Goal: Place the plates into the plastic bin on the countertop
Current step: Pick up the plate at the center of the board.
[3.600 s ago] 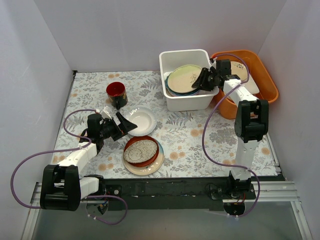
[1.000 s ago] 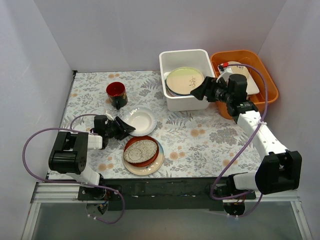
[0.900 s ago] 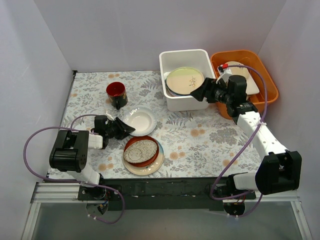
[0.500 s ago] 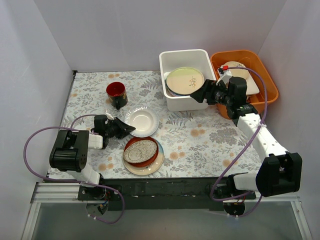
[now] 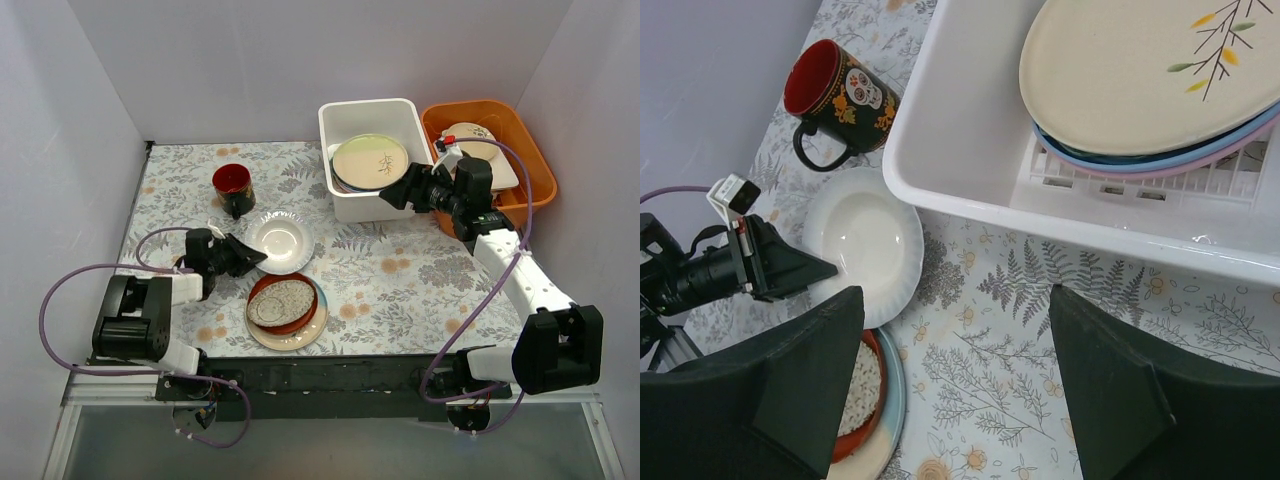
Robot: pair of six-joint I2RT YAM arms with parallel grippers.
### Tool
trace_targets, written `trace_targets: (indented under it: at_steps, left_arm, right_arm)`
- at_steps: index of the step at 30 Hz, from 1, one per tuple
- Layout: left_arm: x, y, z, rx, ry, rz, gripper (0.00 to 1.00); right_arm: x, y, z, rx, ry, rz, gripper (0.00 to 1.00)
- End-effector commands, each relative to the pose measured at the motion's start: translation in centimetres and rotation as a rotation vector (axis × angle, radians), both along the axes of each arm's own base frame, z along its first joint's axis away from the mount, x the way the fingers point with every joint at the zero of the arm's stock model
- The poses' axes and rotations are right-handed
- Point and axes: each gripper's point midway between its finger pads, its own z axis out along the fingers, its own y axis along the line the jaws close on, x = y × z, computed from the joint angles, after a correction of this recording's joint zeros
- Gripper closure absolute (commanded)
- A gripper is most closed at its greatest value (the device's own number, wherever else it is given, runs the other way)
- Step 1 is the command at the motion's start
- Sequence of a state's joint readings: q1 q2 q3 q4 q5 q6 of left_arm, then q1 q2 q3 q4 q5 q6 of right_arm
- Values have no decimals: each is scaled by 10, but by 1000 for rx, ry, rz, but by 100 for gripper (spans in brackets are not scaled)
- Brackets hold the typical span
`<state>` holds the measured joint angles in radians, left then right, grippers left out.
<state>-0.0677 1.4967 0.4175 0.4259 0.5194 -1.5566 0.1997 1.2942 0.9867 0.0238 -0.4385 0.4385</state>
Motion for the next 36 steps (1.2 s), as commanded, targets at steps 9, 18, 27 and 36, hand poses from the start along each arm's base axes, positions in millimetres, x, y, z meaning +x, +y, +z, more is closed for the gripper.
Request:
trace_targets:
  at_steps: [9,18,27,36]
  left_arm:
    - [6,-6,75,-26,-211,-41,100]
    - [-2,-19,113,-84,-290,-135,100]
    - [-10,-24,138,-109,-351,-182,100]
    - [-17,-29,144,-124,-369,-230,100]
  right_arm:
    - [-10,9,26,48,-87,57,18]
    - [-14,24,21,43,-61,118,18]
    - [-20,48,9,27,-26,183,18]
    - [-25,76,-3,19,8,249,18]
